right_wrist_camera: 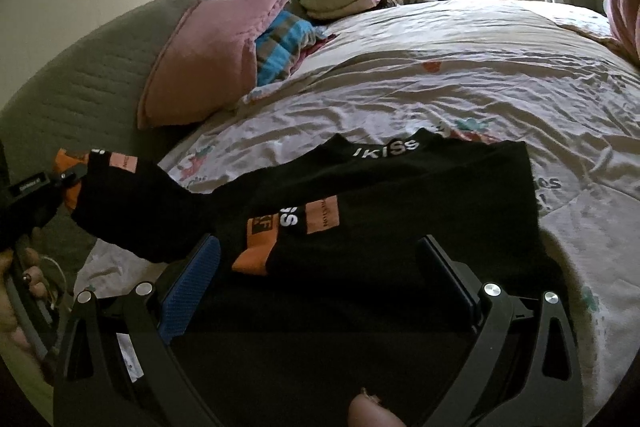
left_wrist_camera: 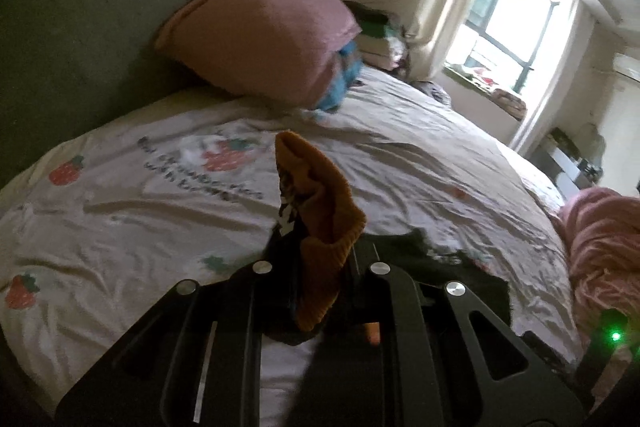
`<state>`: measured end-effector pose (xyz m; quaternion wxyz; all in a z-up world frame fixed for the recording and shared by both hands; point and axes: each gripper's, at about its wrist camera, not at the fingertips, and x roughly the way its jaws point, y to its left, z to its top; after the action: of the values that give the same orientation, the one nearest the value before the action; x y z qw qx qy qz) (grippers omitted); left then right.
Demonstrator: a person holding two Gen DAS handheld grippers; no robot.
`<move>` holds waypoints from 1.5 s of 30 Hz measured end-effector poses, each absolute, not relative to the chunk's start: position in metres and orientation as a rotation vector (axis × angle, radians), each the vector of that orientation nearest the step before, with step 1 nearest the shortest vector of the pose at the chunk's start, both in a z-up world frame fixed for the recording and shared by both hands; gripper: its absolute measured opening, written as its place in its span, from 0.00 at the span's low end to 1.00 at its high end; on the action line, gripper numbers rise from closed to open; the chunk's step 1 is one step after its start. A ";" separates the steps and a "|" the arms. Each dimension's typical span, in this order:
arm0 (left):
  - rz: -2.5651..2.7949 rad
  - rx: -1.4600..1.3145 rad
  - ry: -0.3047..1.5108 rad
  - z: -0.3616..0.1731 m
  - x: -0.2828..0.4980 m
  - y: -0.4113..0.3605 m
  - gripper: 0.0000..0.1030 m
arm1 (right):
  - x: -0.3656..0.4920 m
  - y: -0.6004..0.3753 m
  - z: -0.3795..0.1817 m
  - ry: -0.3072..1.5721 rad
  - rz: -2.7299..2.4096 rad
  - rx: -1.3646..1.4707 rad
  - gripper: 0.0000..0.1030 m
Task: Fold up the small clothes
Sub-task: 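Lift the cuff with the left gripper and carry the sleeve across the shirt body, then lay the orange cuff on the shirt body and open the left gripper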
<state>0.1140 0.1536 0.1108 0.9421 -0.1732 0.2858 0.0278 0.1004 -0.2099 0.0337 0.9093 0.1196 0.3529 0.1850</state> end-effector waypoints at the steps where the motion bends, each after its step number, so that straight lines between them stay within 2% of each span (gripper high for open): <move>1: 0.046 -0.347 0.583 0.113 0.115 0.148 0.07 | 0.099 -0.214 0.035 0.724 0.377 0.253 0.95; 17: -0.111 -0.294 0.624 0.113 0.143 0.055 0.07 | 0.087 -0.266 0.032 0.705 0.283 0.272 0.95; 38: -0.264 -0.259 0.810 0.038 0.169 -0.024 0.08 | 0.091 -0.344 0.006 0.732 0.111 0.373 0.95; 42: -0.310 -0.242 0.856 0.021 0.168 -0.039 0.13 | 0.091 -0.354 0.002 0.740 0.078 0.376 0.95; 45: -0.353 -0.222 0.888 0.009 0.164 -0.050 0.25 | 0.091 -0.360 -0.001 0.749 0.053 0.372 0.95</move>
<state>0.1635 -0.0503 0.0087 0.8822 -0.1067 0.4262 -0.1693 0.0910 -0.3605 -0.0006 0.9136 0.1807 0.3635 0.0255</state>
